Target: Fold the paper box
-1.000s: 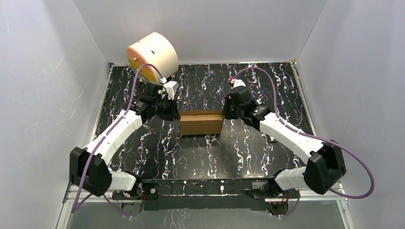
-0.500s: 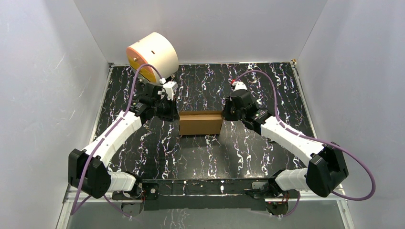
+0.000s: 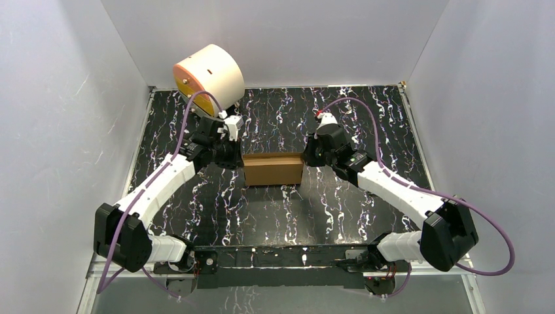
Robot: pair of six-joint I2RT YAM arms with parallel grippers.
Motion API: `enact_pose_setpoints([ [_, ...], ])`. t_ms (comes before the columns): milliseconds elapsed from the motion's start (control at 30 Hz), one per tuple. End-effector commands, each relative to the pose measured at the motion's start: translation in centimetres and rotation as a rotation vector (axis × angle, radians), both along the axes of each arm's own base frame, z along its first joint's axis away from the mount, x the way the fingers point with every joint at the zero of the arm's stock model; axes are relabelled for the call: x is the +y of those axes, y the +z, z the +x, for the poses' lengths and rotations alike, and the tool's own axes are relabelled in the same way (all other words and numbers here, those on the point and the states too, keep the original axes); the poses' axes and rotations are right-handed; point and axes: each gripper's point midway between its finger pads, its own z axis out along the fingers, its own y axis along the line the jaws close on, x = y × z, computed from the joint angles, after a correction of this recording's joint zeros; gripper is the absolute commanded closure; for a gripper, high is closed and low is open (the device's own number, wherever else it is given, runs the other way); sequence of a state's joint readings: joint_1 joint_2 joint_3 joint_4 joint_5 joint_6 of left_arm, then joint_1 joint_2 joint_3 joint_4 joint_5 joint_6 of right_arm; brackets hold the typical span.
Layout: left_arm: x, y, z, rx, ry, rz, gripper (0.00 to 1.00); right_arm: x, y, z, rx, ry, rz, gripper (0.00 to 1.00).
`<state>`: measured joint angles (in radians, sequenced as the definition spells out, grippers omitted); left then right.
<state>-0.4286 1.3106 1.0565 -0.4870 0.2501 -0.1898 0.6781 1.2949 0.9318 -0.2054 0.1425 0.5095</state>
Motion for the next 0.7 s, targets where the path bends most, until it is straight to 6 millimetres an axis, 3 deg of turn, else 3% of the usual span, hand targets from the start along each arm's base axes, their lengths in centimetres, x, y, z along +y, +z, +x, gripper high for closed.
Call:
enact_pose_setpoints([
  [0, 0.5, -0.5, -1.3, 0.001, -0.007, 0.021, 0.91, -0.2, -0.6, -1.3, 0.007, 0.052, -0.008, 0.84],
  [133, 0.5, -1.3, -2.0, 0.008, 0.0, 0.003, 0.88, -0.2, -0.6, -1.4, -0.031, 0.073, 0.002, 0.79],
  [267, 0.8, -1.1, -2.0, -0.016, 0.043, -0.011, 0.78, 0.1, 0.1, -1.4, -0.071, 0.097, 0.028, 0.69],
  [433, 1.5, 1.1, -1.8, -0.1, 0.117, -0.048, 0.6, -0.1, 2.6, -1.2, -0.166, 0.116, 0.039, 0.51],
  [533, 1.6, 2.4, -1.9, -0.13, 0.137, -0.08, 0.54, -0.2, 3.9, -1.0, -0.21, 0.132, 0.032, 0.4],
  [667, 1.6, 4.2, -1.5, -0.171, 0.149, -0.106, 0.52, -0.3, 4.9, -0.8, -0.232, 0.133, 0.021, 0.37],
])
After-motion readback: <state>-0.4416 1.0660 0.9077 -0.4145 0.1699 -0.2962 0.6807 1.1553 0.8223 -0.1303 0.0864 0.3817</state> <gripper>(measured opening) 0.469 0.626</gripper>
